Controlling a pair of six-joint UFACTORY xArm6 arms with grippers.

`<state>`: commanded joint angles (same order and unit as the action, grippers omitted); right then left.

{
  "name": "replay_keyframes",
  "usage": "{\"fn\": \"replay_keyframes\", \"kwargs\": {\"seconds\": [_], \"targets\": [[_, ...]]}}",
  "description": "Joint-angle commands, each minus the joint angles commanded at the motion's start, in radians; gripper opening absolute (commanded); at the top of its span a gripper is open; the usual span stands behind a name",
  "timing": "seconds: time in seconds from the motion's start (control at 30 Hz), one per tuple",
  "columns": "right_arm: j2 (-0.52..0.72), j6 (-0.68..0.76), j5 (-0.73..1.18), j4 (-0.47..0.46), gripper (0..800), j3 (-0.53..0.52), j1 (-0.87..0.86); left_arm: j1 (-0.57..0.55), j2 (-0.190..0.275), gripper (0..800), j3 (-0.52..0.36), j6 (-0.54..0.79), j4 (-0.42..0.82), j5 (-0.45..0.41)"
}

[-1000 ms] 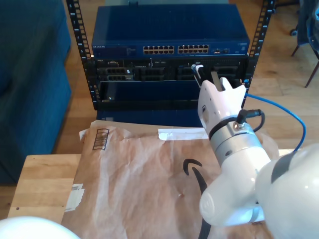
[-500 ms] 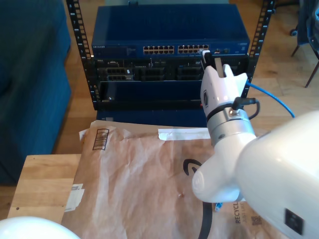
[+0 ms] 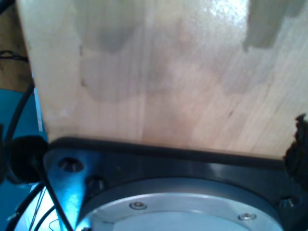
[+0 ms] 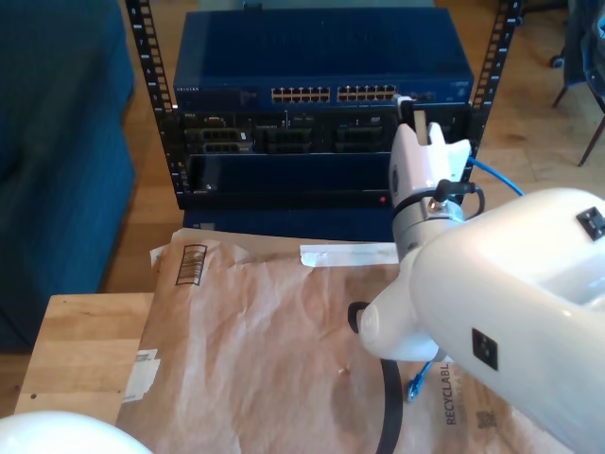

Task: Grab the cable and plug it in

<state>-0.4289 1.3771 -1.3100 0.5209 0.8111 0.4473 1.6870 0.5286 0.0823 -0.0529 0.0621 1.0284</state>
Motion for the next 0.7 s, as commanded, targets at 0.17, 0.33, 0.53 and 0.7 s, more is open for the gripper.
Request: {"fn": "replay_keyframes", "kwargs": {"seconds": [0.17, 0.33, 0.53, 0.7], "targets": [[-0.032, 0.0, -0.003, 0.015, 0, 0.035, 0.0, 0.0, 0.0, 800, 0.0, 0.0, 0.0, 0.0], [-0.077, 0.0, -0.032, 0.029, 0, 0.071, 0.0, 0.0, 0.0, 800, 0.0, 0.0, 0.0, 0.002], [-0.143, 0.0, -0.038, 0.043, 0, 0.137, 0.0, 0.0, 0.0, 800, 0.0, 0.0, 0.0, 0.0], [-0.193, 0.0, -0.041, 0.049, 0, 0.195, -0.002, 0.0, 0.0, 800, 0.0, 0.0, 0.0, 0.0]]}}
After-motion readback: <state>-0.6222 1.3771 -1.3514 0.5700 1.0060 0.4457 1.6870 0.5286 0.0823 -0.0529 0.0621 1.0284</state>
